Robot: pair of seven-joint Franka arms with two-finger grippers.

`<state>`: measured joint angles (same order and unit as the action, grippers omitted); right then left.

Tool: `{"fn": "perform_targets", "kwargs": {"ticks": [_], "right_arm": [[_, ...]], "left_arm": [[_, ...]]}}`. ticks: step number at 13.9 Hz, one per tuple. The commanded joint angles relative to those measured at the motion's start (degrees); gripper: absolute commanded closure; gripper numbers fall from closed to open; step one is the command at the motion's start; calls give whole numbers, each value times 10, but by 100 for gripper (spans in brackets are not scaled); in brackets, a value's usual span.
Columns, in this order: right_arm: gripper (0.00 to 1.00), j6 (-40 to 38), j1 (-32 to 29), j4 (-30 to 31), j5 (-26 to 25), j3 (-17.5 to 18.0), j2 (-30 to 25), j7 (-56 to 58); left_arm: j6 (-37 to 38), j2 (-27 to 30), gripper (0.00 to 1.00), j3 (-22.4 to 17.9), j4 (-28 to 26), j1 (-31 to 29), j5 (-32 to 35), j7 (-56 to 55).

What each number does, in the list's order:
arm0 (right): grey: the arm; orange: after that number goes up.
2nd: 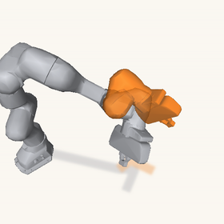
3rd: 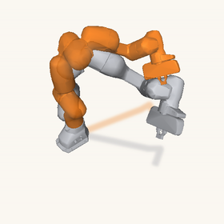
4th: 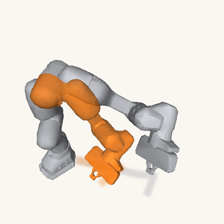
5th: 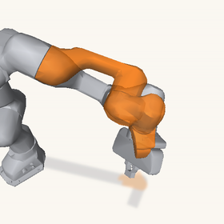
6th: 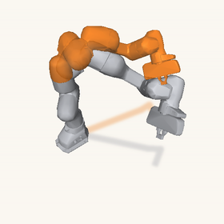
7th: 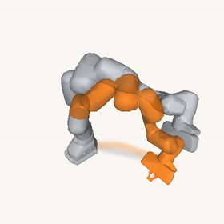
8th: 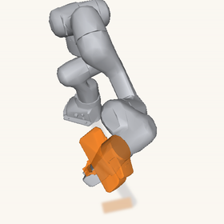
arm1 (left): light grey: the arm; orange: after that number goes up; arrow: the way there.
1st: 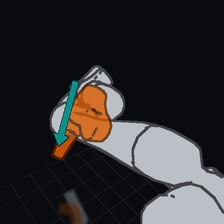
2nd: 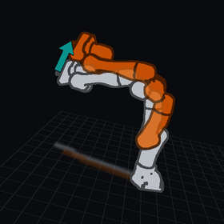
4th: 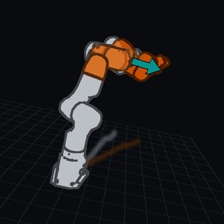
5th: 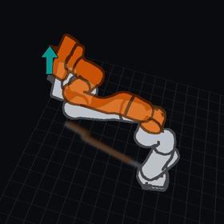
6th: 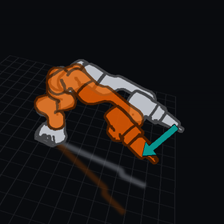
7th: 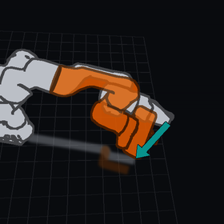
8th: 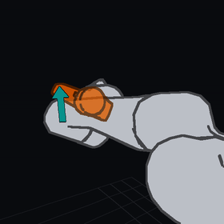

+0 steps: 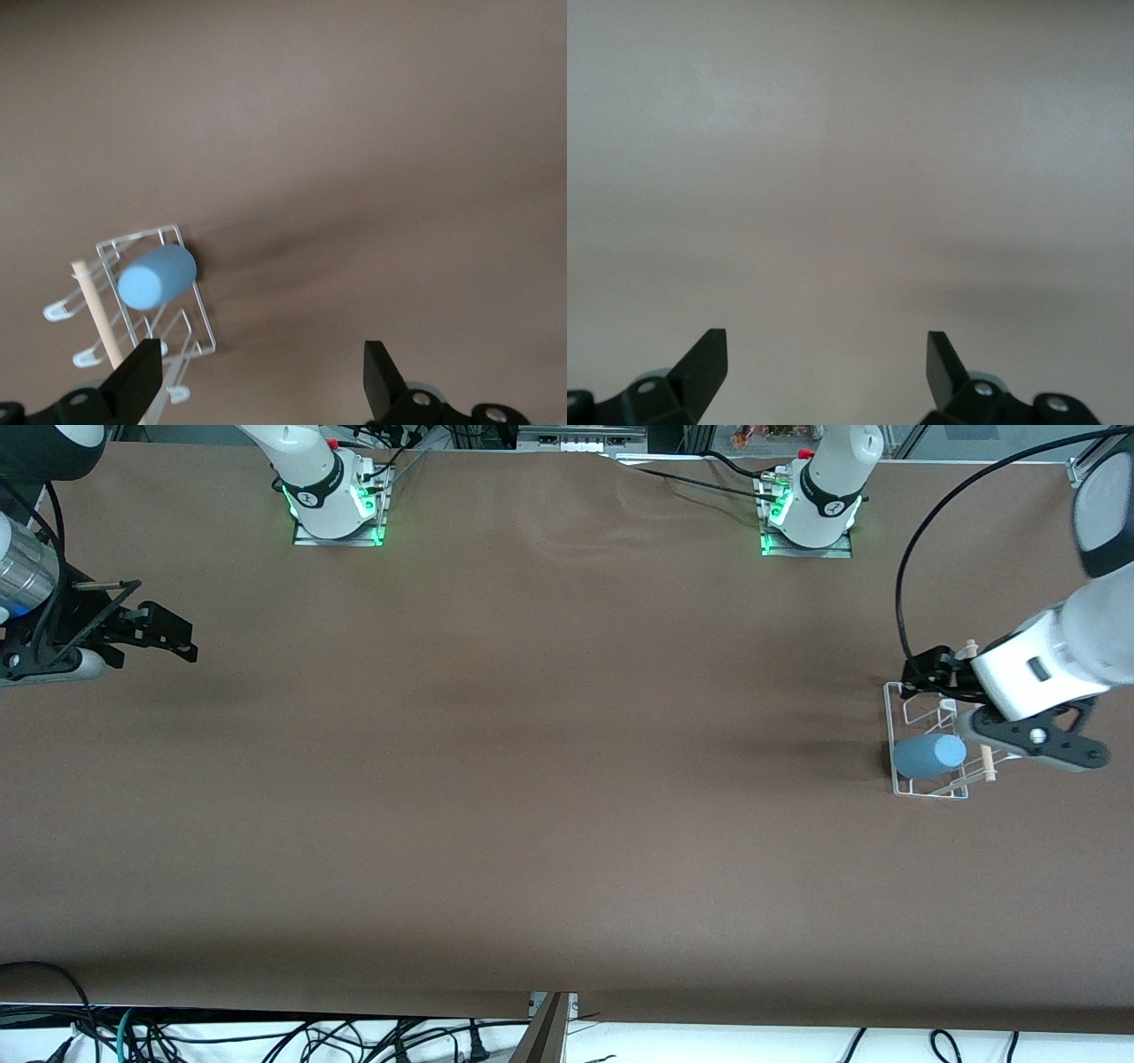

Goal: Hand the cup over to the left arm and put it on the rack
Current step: 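Open the left gripper and lift it away from the cup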

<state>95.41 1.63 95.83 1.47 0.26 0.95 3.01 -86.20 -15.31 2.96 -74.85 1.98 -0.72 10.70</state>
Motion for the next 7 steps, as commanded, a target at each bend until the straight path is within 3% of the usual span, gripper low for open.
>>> {"fn": "perform_targets", "kwargs": {"ticks": [1,3,7], "right_arm": [[1,-1,-4,-9,0,2,3,9],[1,-1,-4,-9,0,2,3,9],[1,-1,-5,-9,0,2,2,9]], "left_arm": [[-103,125,0,2,-172,-22,-19,-26],[-112,164,0,6,-226,-22,-10,-134],[-112,164,0,8,-228,-16,32,-128]]}}
